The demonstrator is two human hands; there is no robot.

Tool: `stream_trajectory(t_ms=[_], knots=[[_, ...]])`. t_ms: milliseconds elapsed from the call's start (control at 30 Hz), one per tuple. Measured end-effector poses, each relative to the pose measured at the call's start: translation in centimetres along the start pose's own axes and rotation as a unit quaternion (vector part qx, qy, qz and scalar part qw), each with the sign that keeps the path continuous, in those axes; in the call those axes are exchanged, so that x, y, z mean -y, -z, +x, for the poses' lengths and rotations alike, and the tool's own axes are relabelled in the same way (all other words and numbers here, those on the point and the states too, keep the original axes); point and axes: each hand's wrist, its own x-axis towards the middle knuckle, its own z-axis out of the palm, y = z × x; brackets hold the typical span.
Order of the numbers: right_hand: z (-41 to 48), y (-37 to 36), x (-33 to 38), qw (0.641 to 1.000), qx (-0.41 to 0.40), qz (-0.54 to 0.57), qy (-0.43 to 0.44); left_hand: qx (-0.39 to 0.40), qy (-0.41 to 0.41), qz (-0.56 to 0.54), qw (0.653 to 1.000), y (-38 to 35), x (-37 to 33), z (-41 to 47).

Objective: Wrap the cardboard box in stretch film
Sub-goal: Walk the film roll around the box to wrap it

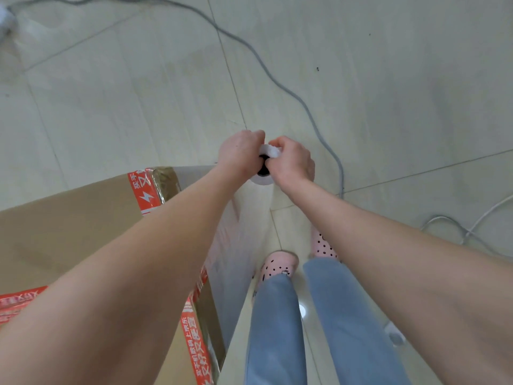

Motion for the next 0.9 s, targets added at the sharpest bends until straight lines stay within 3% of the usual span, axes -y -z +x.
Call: stream_trajectory(t_ms=[200,400,733,900], knots=[[0.9,-0.5,2.9,0.996,-0.017,0.029,0.077,-0.068,0.113,-0.139,0.981,0.7,3.0,0.2],[1.8,-2.0,5.4,0.995,0.060,0.081,0.011,-0.064,0.216,-0.172,0.959,1.7,5.7,0.7],[2.0,-2.3,7.2,0.995,0.081,0.059,0.005,-0.019,0.211,-0.162,0.964,1.8,6.8,1.3],[1.8,-2.9,7.3,0.992,0.089,0.076,-0.050,0.036,0.137,-0.131,0.981,2.4,6.6,2.0]])
